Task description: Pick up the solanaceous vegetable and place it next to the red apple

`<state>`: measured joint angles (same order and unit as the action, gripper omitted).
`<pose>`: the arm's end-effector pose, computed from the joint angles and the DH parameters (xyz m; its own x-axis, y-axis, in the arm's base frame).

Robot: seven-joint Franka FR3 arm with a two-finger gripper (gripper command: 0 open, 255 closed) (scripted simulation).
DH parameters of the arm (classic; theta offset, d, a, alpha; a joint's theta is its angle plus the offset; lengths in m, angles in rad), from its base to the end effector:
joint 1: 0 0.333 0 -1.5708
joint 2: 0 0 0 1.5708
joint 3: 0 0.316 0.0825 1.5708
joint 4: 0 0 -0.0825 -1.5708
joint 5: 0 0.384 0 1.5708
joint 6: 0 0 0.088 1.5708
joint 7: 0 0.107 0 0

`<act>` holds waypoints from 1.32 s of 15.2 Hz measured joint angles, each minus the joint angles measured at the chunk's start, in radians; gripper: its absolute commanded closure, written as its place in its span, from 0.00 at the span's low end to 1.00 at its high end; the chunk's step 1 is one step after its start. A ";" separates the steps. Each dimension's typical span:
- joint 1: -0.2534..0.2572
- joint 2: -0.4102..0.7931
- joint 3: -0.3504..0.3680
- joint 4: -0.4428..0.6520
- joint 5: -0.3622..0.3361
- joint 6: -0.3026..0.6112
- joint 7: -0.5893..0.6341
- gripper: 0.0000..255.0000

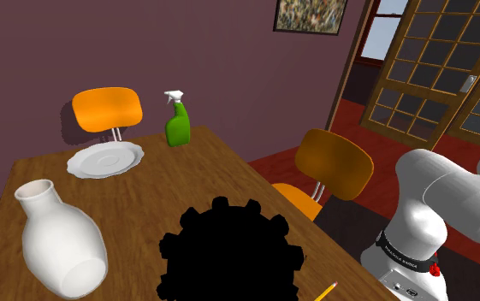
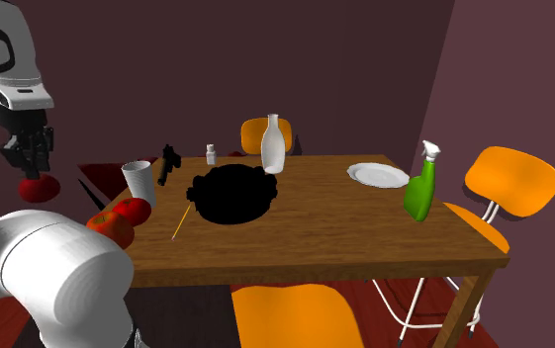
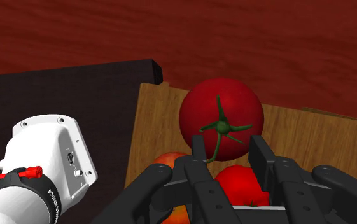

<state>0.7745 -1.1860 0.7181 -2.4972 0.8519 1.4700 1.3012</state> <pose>-0.1230 0.3066 0.5163 0.9805 -0.0885 -0.1758 -0.1020 -0.9923 -0.0698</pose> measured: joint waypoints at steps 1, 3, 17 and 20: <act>0.006 -0.008 0.005 -0.016 0.007 0.007 -0.002 1.00; 0.011 -0.015 0.026 -0.040 0.026 0.026 -0.006 1.00; 0.052 -0.048 0.161 -0.198 0.152 0.152 -0.047 1.00; 0.054 -0.042 0.199 -0.222 0.186 0.183 -0.059 1.00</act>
<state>0.8280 -1.2282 0.9175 -2.7192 1.0383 1.6534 1.2424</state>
